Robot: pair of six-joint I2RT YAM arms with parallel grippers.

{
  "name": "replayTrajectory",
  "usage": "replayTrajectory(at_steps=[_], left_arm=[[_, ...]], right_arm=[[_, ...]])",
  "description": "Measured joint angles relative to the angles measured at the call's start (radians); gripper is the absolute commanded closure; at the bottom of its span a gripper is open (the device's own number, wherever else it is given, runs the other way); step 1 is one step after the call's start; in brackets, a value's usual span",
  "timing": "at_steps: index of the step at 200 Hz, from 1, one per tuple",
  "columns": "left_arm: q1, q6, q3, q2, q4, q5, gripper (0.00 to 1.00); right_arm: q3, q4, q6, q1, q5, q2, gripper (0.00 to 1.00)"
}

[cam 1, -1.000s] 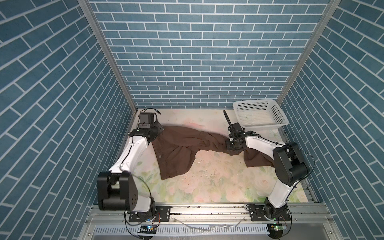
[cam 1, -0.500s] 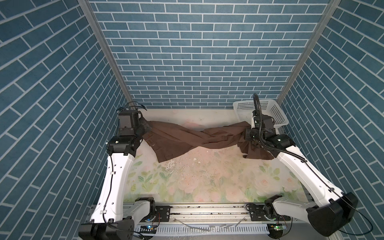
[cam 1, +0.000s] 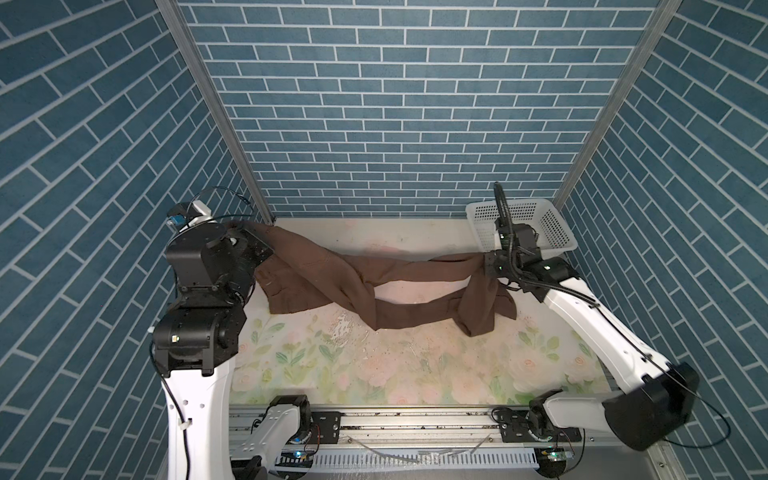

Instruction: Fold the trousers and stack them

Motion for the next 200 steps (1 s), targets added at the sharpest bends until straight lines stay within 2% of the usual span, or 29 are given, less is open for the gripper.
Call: replayTrajectory(at_steps=[31,95,130,134,143,162,178,188,200], left_arm=[[0.000,0.000,0.007,-0.003,-0.035,0.003,1.00],[0.001,-0.004,-0.023,0.008,-0.041,0.030,1.00],[0.001,-0.005,-0.031,0.024,-0.040,0.043,1.00],[0.001,-0.005,-0.031,0.025,-0.040,0.044,1.00],[0.001,-0.005,-0.032,0.027,-0.040,0.047,1.00],[0.001,-0.001,-0.033,0.027,-0.040,0.047,1.00],[0.001,0.003,-0.033,0.029,-0.040,0.047,1.00],[0.001,0.006,-0.034,0.031,-0.040,0.047,1.00],[0.001,0.008,-0.043,0.030,-0.039,0.046,1.00]], right_arm=[[0.139,0.016,0.000,-0.001,-0.029,0.196,1.00],[0.665,0.050,-0.013,0.019,-0.080,0.346,1.00],[0.875,0.047,-0.052,0.066,-0.088,0.481,1.00],[0.888,0.044,-0.053,0.072,-0.090,0.498,0.98],[0.902,0.039,-0.061,0.088,-0.097,0.535,0.94],[0.896,0.008,-0.071,0.115,-0.117,0.612,0.94],[0.792,0.023,-0.067,0.129,-0.136,0.639,0.91],[0.687,0.033,-0.061,0.137,-0.142,0.633,0.82],[0.557,0.056,-0.043,0.140,-0.146,0.623,0.61]])
